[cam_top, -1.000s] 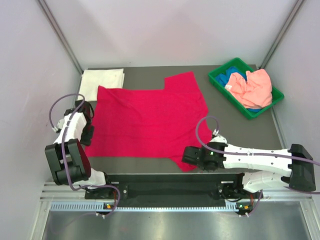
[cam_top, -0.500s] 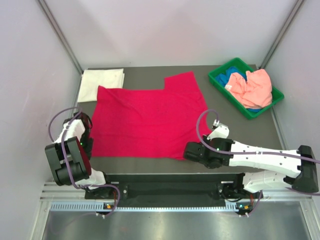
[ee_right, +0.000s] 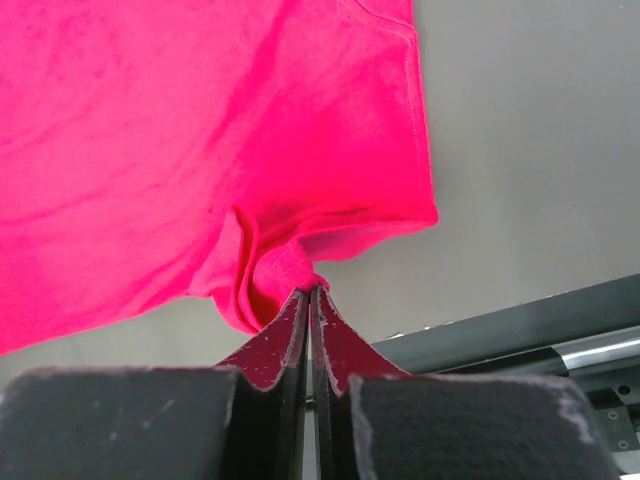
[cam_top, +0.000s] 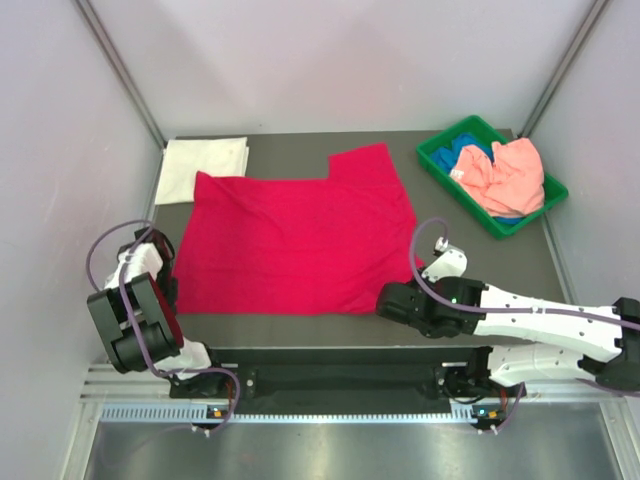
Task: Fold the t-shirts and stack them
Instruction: Fold the tshirt
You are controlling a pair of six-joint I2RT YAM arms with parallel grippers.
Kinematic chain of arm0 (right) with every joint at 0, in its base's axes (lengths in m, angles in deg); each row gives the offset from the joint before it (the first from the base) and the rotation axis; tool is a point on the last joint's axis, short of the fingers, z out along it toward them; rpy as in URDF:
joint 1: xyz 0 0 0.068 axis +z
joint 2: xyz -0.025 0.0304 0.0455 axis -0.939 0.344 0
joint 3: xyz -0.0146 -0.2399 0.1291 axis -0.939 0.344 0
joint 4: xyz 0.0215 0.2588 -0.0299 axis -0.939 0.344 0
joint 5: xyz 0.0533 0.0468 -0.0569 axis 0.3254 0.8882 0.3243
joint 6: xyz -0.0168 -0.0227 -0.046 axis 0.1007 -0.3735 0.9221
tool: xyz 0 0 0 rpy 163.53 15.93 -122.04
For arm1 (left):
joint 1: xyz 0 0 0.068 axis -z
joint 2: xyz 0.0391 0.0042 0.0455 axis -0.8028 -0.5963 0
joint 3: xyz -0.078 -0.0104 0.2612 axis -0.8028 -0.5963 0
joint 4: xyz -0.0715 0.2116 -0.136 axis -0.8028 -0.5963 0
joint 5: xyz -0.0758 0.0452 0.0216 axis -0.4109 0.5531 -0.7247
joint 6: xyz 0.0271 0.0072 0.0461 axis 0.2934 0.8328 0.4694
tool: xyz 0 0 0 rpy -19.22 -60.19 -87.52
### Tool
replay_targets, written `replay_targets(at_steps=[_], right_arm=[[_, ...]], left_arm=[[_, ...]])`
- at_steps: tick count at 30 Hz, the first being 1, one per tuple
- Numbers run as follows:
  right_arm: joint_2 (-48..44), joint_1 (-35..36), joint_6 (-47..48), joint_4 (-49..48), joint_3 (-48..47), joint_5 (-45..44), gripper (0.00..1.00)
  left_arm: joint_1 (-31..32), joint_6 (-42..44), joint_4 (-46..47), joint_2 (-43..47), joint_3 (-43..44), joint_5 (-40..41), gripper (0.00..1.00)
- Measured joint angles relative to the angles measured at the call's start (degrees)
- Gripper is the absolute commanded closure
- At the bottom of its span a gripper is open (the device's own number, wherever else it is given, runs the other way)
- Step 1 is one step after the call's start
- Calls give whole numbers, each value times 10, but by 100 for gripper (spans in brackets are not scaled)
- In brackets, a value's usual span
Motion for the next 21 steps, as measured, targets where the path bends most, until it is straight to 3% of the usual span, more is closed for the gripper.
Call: replay_targets(at_steps=[5,14,17,18,21], right_arm=[[-2,0,0,0,0,-1,100],[9,0,0,0,0,0,100],[10,0,0,0,0,0,100],[10,0,-1,0,0,0,100],[10,0,-5,0,0,-1,100]], left_arm=[[-31,27,41,1,-26,-14,51],[-33,53,67,4,-37,-19,56],[-33,56,75,3,-37,-20,76],[-33,55,83,3,-37,-23,91],[-33,58,100,2,-38,-28,100]])
